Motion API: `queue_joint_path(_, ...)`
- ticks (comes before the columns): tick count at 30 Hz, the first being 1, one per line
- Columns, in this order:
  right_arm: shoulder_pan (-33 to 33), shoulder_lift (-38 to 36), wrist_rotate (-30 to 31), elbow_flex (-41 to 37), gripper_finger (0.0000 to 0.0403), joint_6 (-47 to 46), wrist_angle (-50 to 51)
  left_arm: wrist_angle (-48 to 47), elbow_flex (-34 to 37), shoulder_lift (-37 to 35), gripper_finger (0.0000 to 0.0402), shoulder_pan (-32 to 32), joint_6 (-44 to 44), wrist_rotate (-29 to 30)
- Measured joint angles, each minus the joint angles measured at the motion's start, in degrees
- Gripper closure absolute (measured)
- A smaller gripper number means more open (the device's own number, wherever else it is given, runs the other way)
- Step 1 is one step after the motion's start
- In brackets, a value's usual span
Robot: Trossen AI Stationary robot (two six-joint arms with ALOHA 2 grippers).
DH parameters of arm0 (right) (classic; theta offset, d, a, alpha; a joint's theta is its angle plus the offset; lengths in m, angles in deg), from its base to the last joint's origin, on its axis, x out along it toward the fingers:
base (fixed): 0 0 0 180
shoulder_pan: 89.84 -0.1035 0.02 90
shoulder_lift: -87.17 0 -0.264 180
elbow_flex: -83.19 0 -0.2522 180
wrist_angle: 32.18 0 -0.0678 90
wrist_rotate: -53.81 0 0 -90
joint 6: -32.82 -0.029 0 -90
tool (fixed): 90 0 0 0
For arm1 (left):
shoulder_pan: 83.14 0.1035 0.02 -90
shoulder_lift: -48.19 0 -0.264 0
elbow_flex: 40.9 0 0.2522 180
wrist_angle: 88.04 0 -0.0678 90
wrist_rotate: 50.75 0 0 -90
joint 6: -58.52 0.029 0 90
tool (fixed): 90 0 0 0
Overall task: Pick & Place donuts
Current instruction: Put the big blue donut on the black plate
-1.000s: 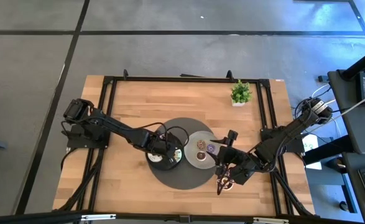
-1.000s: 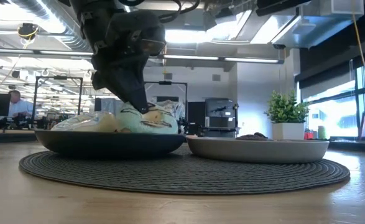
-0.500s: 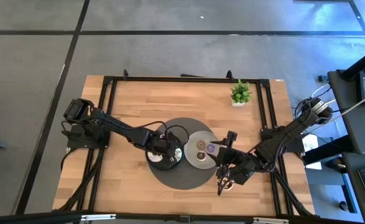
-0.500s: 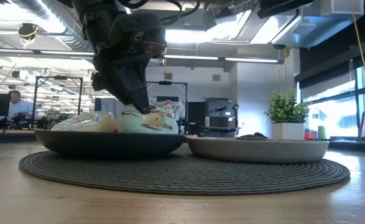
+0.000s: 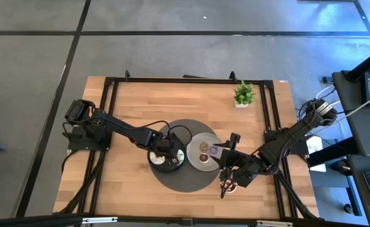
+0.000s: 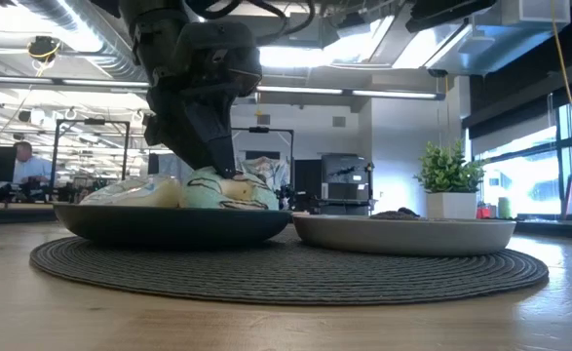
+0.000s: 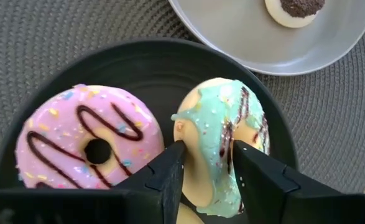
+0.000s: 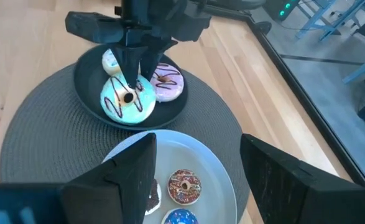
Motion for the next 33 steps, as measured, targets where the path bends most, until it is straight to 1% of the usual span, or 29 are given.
queue_joint_path(6, 0.00, 0.00, -0.20, 0.00, 0.0169, -5.27, 3.52, -0.15, 0.00, 0.00, 0.0273, 1.92, 1.05, -0.97)
queue_joint_path(12, 0.00, 0.02, -3.00, -0.02, 0.0169, -8.52, 5.51, -0.74, -0.02, 0.00, 0.0270, 2.60, 1.67, -2.33)
queue_joint_path(17, 0.00, 0.02, -4.10, -0.02, 0.0169, -8.81, 5.95, -1.81, -0.02, 0.00, 0.0271, 2.51, 1.66, -2.71)
queue_joint_path(23, 0.00, 0.02, -4.02, -0.02, 0.0169, -8.70, 5.98, -1.85, -0.07, -0.42, 0.0273, 2.51, 2.12, -0.36)
queue_joint_path(33, 0.00, 0.02, -3.93, -0.02, 0.0169, -8.51, 6.03, -1.77, -0.07, -0.42, 0.0273, 2.07, 4.75, -0.84)
